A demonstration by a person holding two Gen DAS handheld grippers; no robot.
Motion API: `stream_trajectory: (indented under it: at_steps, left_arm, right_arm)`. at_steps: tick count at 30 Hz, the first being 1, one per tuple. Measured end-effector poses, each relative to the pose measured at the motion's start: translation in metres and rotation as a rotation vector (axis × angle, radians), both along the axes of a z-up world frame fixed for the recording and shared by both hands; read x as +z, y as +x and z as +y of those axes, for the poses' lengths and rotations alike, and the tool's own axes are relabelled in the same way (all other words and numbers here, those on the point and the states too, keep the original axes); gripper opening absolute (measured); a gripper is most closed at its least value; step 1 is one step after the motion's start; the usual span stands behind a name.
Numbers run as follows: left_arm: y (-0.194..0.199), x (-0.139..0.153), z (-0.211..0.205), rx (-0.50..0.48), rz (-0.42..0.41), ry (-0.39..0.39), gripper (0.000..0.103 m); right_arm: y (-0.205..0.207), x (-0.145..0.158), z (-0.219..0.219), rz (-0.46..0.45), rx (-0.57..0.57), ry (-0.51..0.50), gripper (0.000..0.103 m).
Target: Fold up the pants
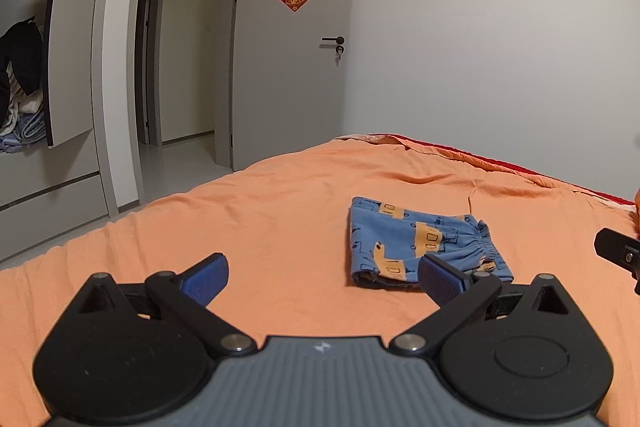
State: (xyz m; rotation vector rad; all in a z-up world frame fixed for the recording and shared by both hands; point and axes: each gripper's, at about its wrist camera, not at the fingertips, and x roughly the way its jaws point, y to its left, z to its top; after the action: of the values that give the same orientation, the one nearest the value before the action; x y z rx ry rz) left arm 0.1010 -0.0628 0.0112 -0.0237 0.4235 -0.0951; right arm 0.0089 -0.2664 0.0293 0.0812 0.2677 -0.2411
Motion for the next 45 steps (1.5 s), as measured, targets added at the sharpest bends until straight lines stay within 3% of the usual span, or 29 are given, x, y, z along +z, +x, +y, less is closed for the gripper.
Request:
stream_trajectory:
  at_steps: [11, 16, 27, 45]
  left_arm:
    - [-0.010, -0.024, 0.014, -0.025, -0.034, 0.010, 0.103]
    - [-0.006, -0.038, 0.009, -0.053, -0.007, 0.074, 0.103]
    - [0.008, -0.051, 0.013, -0.018, 0.047, 0.032, 0.103]
    - [0.009, -0.051, 0.014, -0.013, 0.051, 0.029, 0.103]
  right_arm:
    - [-0.010, -0.013, 0.016, -0.039, -0.009, -0.013, 0.102]
    - [-0.001, -0.029, 0.016, 0.023, 0.009, -0.026, 0.102]
    - [0.016, -0.055, 0.009, 0.123, -0.005, 0.004, 0.102]
    - [0.019, -0.058, 0.008, 0.148, 0.021, 0.013, 0.102]
